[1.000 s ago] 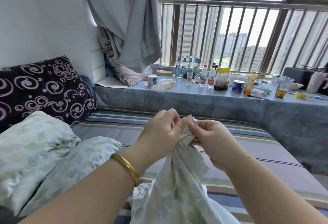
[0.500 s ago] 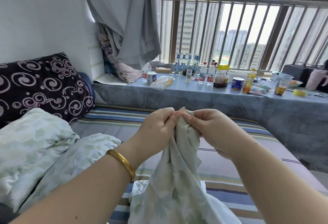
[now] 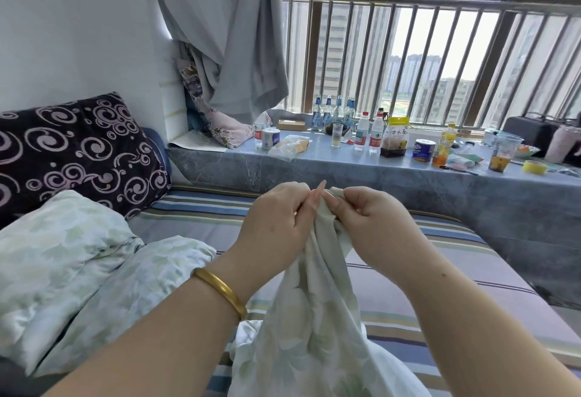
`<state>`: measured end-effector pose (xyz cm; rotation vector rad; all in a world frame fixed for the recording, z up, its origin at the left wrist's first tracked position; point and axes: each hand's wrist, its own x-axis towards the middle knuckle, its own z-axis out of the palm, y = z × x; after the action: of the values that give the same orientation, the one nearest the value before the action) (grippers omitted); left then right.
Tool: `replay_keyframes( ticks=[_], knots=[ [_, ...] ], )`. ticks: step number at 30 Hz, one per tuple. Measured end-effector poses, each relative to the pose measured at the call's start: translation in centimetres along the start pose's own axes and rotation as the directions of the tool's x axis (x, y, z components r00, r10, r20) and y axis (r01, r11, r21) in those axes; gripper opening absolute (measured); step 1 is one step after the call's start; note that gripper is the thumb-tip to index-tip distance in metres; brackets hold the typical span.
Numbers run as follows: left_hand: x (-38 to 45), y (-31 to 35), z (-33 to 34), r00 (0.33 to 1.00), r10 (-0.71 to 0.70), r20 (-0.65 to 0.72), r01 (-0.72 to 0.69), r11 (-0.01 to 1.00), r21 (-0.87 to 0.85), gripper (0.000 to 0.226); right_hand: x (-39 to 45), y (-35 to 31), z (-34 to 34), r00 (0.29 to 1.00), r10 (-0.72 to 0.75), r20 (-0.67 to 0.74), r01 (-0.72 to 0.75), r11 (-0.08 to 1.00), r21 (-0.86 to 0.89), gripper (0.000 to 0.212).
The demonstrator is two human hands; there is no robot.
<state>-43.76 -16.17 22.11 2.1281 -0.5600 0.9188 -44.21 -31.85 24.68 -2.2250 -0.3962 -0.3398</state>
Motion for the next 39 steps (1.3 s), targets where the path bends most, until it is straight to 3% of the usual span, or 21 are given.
replay_keyframes(
  ticks=[3,6,8,11,13,15,18,21,25,28,31,35,39],
  knots=[
    [0.3,0.1,0.1,0.999,-0.039,-0.017,0.039,0.999,-0.013,0.047,-0.3,-0.4,-0.1,1.0,0.018,-0.021,-0.016,0.995,0.095,0.038],
    [-0.1,0.5,0.4,0.954,-0.295,0.043,0.295,0.91,-0.291,0.05,-0.4,-0.4,-0.2,0.994,0.081,0.07,-0.102,0.918,0.384,0.03],
    [-0.2,1.1,0.5,0.86,-0.49,0.146,0.482,0.682,-0.55,0.044,-0.5,-0.3,-0.1,0.988,0.106,0.112,-0.147,0.86,0.489,0.027],
    [0.2,2.2,1.0,0.739,-0.607,0.293,0.532,0.258,-0.806,0.037,-0.5,-0.4,0.2,0.984,0.115,0.134,-0.173,0.782,0.599,0.024],
    [0.4,2.7,1.4,0.696,-0.631,0.342,0.511,0.101,-0.854,0.051,-0.4,-0.3,0.4,0.981,0.143,0.133,-0.194,0.766,0.612,0.026],
    [0.6,3.0,1.5,0.65,-0.663,0.372,0.526,0.039,-0.849,0.049,-0.2,-0.1,0.1,0.975,0.139,0.174,-0.216,0.78,0.587,0.031],
    [1.0,2.2,1.3,0.583,-0.696,0.418,0.601,0.024,-0.799,0.05,-0.3,0.8,-1.0,0.933,0.126,0.336,-0.289,0.819,0.496,0.047],
    [1.4,1.1,1.1,0.566,-0.709,0.42,0.68,0.115,-0.724,0.05,-0.7,2.2,-2.3,0.843,0.144,0.518,-0.349,0.88,0.323,0.057],
    [1.5,-1.1,0.9,0.504,-0.808,0.304,0.767,0.258,-0.587,0.048,-1.2,2.9,-3.4,0.758,0.232,0.609,-0.332,0.942,0.054,0.034],
    [1.3,-1.6,1.1,0.426,-0.855,0.296,0.818,0.225,-0.528,0.047,-1.4,3.0,-3.8,0.769,0.24,0.592,-0.393,0.909,0.141,0.04],
    [0.1,-0.8,1.4,0.386,-0.796,0.467,0.877,0.161,-0.452,0.056,-1.7,2.9,-3.1,0.831,0.283,0.478,-0.423,0.88,0.214,0.059],
    [-1.7,0.7,1.8,0.313,-0.695,0.647,0.946,0.287,-0.149,0.077,-1.9,3.1,-1.4,0.851,0.384,0.359,-0.508,0.777,0.372,0.039],
    [-2.5,1.9,2.4,0.344,-0.654,0.674,0.933,0.317,-0.168,0.075,-2.2,3.4,-0.8,0.828,0.416,0.375,-0.56,0.633,0.534,0.025]
  ],
)
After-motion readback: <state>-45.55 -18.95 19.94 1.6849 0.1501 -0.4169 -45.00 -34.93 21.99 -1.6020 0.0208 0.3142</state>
